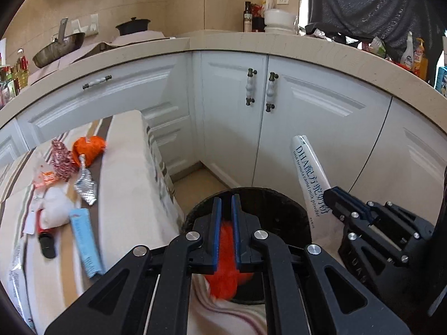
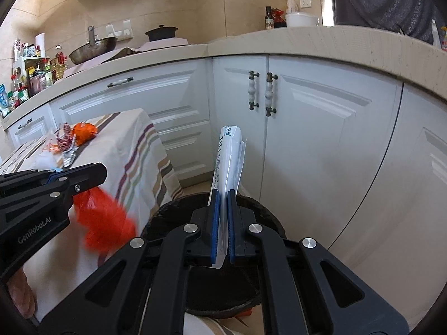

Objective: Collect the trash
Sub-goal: 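Carry the bag and tube over the black bin and open both tools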

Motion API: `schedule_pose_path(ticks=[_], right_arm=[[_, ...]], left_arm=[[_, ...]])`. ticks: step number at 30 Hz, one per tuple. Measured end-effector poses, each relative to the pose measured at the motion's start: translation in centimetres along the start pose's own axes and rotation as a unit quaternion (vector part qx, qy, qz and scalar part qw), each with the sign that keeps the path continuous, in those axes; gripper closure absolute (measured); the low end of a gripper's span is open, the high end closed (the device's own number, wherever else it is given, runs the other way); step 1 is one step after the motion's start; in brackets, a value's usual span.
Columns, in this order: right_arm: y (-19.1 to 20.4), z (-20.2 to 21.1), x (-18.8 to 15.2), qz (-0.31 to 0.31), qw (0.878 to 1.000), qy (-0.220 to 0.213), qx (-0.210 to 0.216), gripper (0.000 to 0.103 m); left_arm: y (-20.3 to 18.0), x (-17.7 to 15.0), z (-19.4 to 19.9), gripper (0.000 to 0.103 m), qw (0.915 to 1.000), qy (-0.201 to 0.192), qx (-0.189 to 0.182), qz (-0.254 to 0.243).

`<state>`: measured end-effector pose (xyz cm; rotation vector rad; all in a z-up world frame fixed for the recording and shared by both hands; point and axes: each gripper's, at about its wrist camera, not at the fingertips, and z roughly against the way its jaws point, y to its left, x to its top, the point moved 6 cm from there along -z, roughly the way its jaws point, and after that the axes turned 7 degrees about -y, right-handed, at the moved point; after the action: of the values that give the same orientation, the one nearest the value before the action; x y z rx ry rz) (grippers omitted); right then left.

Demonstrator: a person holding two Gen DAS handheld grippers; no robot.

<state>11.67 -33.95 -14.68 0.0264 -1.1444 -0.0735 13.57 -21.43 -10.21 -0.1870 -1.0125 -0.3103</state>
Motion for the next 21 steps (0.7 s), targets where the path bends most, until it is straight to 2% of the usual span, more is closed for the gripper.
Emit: schedule_pose_path(ticks=[4,6,8,9,13,16,21], right_arm=[[-0.7,-1.7,-0.6,-0.008,1.0,0.016,-0.002,0.091],[-1.1,-2.1,-0.9,-0.016,1.0,0.02,-0.006,0.071],[-1.1,-2.1,-0.9,-0.02,1.0,0.02,-0.009,0.063],[-1.2,-2.1,-1.0,-0.02,1.0,0.02,-0.01,0.063],[-1.2,-1.7,-0.9,-0.023,0.999,0.019,-0.013,0.062],[-0.8,-0.9,-0.5,-0.019,1.0,0.014,-0.014,0.062],[0.5,0.7,0.4,-0.019,1.0,0.002,-0.01,0.056]], left_arm=[[-0.6,0.2,-0.9,0.095,1.0,0.008,-0.002,0.002],[-0.6,0.3,-1.1,0.092,0.9999,0.01,-0.005,0.005],[-0.4,0.2,-1.2,0.085,0.9998,0.015,-0.007,0.013],[-0.2,0.2,-1.3,0.079,0.9996,0.017,-0.007,0.019],[0.3,0.4,-0.8,0.074,0.9995,0.011,-0.006,0.029],[0.7,0.5,0.1,0.065,0.9995,0.005,-0.004,0.03],[2.6,1.0,2.8,0.052,0.9995,-0.018,0.011,0.026]])
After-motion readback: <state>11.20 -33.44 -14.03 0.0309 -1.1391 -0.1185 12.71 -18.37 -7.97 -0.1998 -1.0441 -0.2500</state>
